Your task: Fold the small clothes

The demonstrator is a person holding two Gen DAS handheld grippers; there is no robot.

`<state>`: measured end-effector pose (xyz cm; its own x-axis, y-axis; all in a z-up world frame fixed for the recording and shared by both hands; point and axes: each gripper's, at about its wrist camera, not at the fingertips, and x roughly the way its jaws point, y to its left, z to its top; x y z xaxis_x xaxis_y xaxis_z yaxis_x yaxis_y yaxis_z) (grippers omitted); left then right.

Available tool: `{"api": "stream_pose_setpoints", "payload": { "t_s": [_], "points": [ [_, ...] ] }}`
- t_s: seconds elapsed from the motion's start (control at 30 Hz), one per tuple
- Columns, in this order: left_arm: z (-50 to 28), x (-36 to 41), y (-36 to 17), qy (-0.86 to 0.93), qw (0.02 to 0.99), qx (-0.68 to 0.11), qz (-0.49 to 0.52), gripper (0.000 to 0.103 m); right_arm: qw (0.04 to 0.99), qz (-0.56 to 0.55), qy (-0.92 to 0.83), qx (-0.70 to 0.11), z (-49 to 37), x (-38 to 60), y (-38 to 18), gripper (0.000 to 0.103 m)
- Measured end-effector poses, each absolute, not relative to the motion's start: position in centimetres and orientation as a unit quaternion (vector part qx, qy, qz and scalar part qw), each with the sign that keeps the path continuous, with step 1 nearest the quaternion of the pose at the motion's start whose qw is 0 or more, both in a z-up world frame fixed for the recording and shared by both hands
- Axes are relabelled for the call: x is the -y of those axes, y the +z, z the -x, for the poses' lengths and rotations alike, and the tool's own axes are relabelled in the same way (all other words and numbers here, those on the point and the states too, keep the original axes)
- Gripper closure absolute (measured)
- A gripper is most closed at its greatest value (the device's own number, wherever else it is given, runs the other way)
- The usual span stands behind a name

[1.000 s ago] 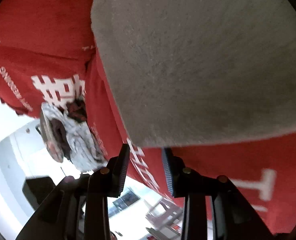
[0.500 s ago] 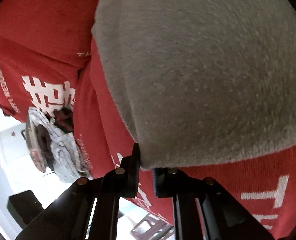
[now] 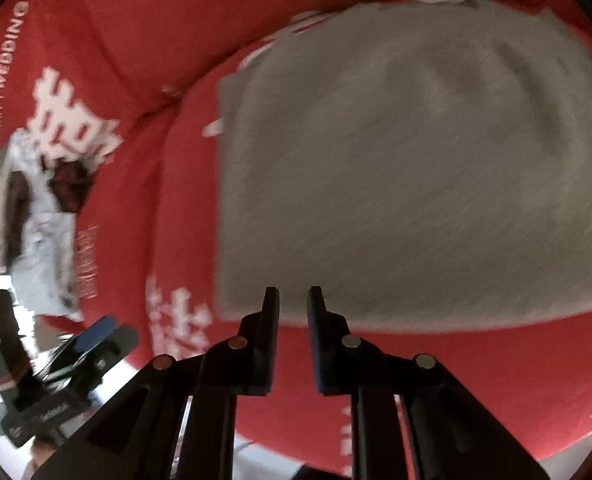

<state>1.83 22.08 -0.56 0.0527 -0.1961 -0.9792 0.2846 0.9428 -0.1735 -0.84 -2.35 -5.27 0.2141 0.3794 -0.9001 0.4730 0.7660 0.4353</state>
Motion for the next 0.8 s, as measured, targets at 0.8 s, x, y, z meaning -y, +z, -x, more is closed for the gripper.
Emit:
{"api": "stream_pose_setpoints", "payload": {
  "t_s": [0.8],
  "points": [
    [-2.9,-14.1,-0.1,-0.154,0.697,-0.696,-0.084,0.01,0.663,-0.321,-0.05,-0.675,6.3,7.3,-5.1,0.086]
  ]
}}
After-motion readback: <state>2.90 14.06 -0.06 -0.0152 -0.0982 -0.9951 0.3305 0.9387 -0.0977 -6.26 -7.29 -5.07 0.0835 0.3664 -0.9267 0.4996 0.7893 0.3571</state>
